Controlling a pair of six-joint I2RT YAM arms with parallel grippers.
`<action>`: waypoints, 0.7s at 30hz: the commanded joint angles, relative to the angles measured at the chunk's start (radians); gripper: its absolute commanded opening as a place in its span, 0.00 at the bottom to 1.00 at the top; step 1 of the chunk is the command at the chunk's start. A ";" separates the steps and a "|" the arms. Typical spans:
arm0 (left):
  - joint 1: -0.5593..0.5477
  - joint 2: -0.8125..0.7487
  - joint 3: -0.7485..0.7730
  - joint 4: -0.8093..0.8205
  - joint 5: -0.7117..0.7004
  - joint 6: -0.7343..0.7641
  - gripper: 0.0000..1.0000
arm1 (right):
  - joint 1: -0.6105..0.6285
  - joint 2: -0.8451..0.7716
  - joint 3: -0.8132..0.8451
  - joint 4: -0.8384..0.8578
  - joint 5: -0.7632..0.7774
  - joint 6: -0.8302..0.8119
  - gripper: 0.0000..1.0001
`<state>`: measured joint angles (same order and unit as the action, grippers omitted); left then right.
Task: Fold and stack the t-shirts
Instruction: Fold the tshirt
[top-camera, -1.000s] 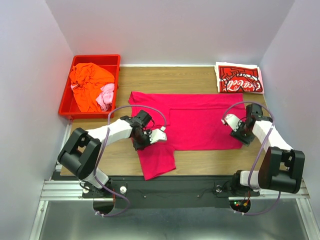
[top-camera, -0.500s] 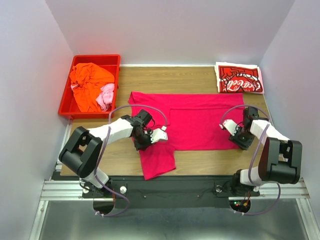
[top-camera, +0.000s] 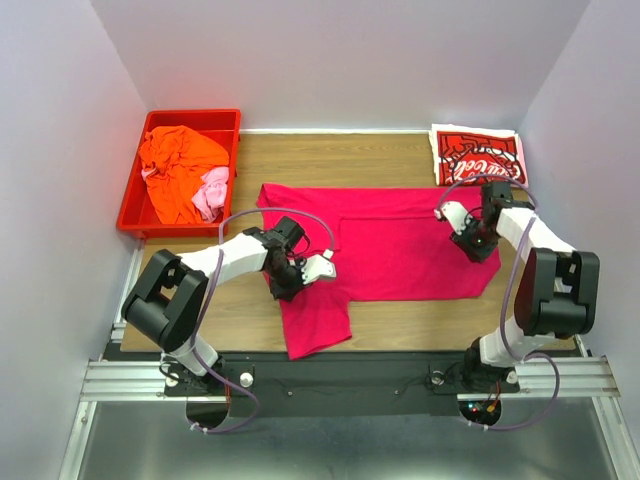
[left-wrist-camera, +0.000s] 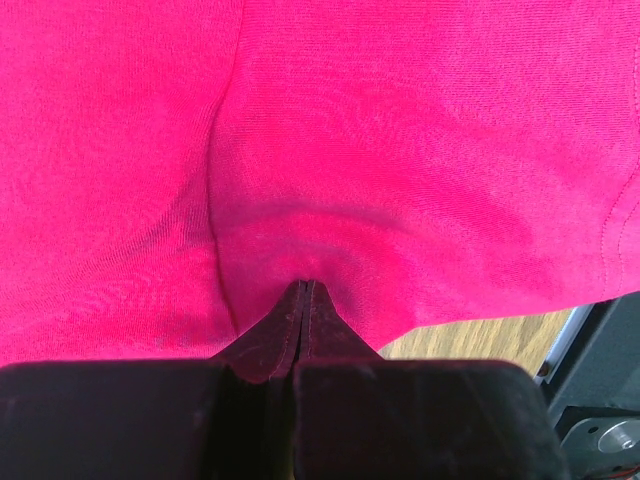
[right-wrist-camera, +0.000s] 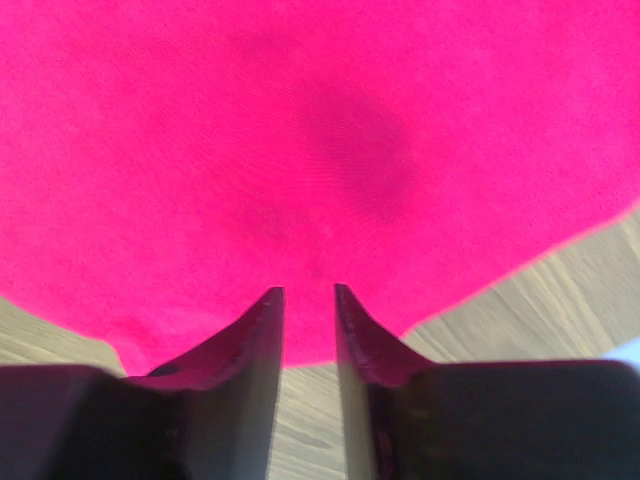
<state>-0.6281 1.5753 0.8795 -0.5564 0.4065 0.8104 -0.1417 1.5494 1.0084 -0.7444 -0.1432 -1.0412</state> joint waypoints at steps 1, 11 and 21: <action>0.007 0.034 -0.001 -0.020 0.018 0.009 0.07 | 0.024 0.028 0.064 -0.061 0.017 0.056 0.34; 0.007 0.025 -0.014 -0.005 0.037 0.006 0.10 | -0.076 -0.012 0.041 -0.271 0.112 0.197 0.63; 0.010 0.015 -0.028 0.009 0.038 0.007 0.11 | -0.128 0.238 0.143 -0.349 -0.016 0.471 0.56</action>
<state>-0.6197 1.5791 0.8822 -0.5583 0.4194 0.8097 -0.2531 1.7599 1.0882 -1.0290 -0.0952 -0.6945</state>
